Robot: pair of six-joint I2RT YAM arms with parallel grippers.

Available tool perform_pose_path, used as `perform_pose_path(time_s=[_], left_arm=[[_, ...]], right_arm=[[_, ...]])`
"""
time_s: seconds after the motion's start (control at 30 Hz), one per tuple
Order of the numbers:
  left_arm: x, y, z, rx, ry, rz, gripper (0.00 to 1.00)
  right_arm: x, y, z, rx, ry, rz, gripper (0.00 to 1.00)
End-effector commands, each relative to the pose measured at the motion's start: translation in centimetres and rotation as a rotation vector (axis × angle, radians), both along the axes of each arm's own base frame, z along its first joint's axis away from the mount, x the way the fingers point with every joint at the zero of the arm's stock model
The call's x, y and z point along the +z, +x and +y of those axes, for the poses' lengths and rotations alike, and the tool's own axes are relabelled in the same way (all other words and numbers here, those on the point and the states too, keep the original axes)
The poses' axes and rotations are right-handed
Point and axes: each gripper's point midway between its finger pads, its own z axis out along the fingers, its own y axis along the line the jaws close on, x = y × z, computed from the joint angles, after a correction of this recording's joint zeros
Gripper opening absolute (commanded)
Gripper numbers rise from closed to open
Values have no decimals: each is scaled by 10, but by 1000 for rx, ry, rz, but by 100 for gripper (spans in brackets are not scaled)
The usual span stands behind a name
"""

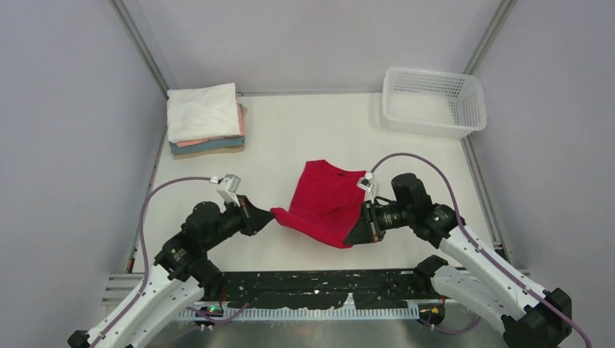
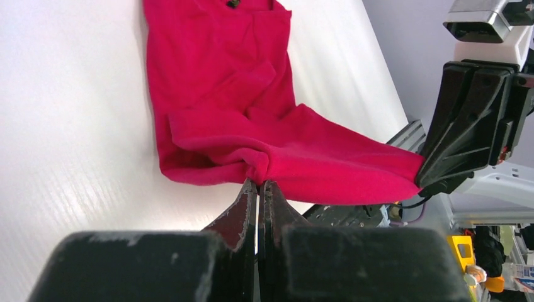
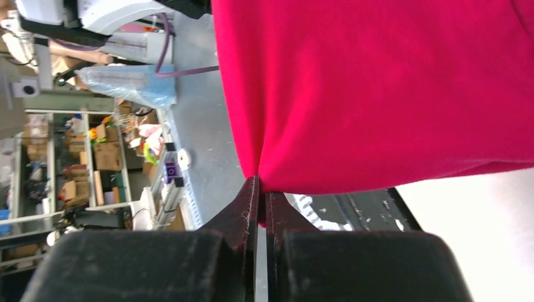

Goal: Fold and stack the t-shirts
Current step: Fold the long partially folded tshirt into a neat square

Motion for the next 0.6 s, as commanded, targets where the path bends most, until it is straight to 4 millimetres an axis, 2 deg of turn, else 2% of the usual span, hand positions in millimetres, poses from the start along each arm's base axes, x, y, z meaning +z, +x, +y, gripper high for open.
perform_pose_path(time_s=[0.0, 0.13, 0.37, 0.47, 0.5, 0.57], left_arm=[[12, 16, 12, 93, 37, -42, 0], [29, 37, 4, 109, 55, -74, 0], [49, 90, -13, 166, 140, -124, 0], [48, 114, -19, 178, 175, -106, 0], [42, 125, -21, 190, 191, -84, 0], [40, 141, -24, 205, 191, -59, 0]], right_arm=[[22, -14, 6, 61, 109, 50, 6], [20, -2, 5, 19, 98, 76, 6], [21, 51, -16, -136, 78, 8, 6], [14, 67, -19, -159, 50, 28, 6], [16, 73, -20, -164, 47, 15, 6], [13, 91, -24, -219, 20, 3, 6]])
